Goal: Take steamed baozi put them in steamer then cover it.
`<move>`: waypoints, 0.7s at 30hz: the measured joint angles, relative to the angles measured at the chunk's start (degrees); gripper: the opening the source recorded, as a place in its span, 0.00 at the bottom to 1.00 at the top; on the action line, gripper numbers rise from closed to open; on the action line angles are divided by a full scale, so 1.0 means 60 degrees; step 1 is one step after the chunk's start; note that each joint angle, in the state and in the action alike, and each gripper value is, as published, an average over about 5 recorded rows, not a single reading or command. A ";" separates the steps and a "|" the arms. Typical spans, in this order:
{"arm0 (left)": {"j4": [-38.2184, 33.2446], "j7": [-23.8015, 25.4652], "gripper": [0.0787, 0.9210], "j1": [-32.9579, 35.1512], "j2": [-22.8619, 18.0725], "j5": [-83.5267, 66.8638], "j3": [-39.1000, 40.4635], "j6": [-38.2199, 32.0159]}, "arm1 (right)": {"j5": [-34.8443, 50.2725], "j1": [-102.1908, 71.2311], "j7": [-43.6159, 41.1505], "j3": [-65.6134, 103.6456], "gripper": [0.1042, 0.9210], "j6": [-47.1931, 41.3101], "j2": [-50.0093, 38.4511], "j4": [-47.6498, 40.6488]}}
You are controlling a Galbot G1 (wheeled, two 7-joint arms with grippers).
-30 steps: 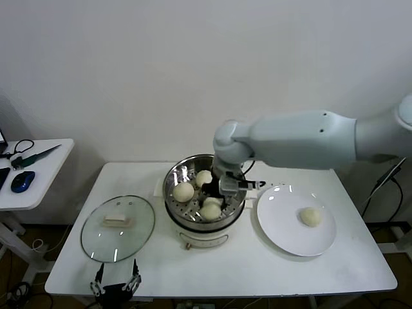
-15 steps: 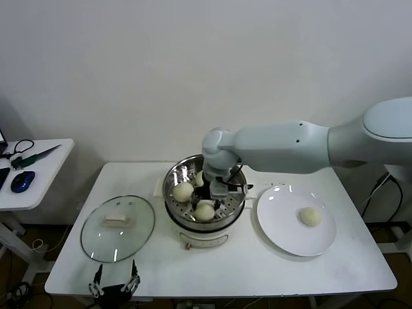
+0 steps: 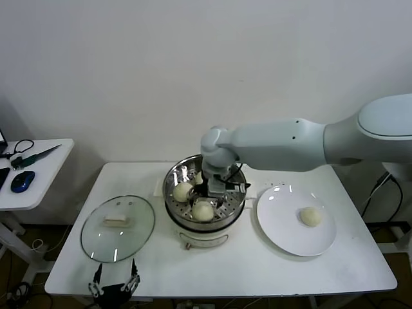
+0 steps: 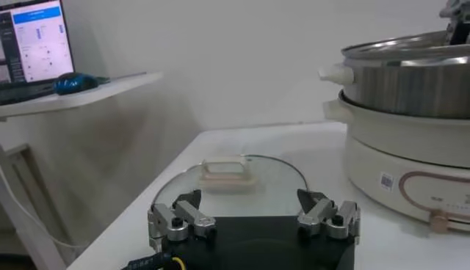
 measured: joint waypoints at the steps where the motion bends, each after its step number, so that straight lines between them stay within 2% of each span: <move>1: -0.0002 0.0000 0.88 -0.0009 -0.0004 0.0002 0.0004 0.0004 | 0.0125 0.0075 -0.0019 0.0003 0.88 -0.0018 -0.0058 0.0015; 7: -0.0025 0.0002 0.88 -0.0032 -0.0028 0.0019 0.0055 0.0022 | 0.1461 0.0807 -0.0471 -0.0241 0.88 -0.0388 -0.0769 0.0034; 14: -0.0054 0.0050 0.88 -0.0070 0.0009 0.0015 0.0049 0.0020 | 0.3622 0.1953 -0.1385 -0.1156 0.88 -0.1994 -0.2367 -0.0019; 21: -0.0063 0.0121 0.88 -0.0136 0.0036 -0.0002 0.0020 0.0023 | 0.4228 0.1799 -0.1761 -0.1480 0.88 -0.3677 -0.4377 -0.0319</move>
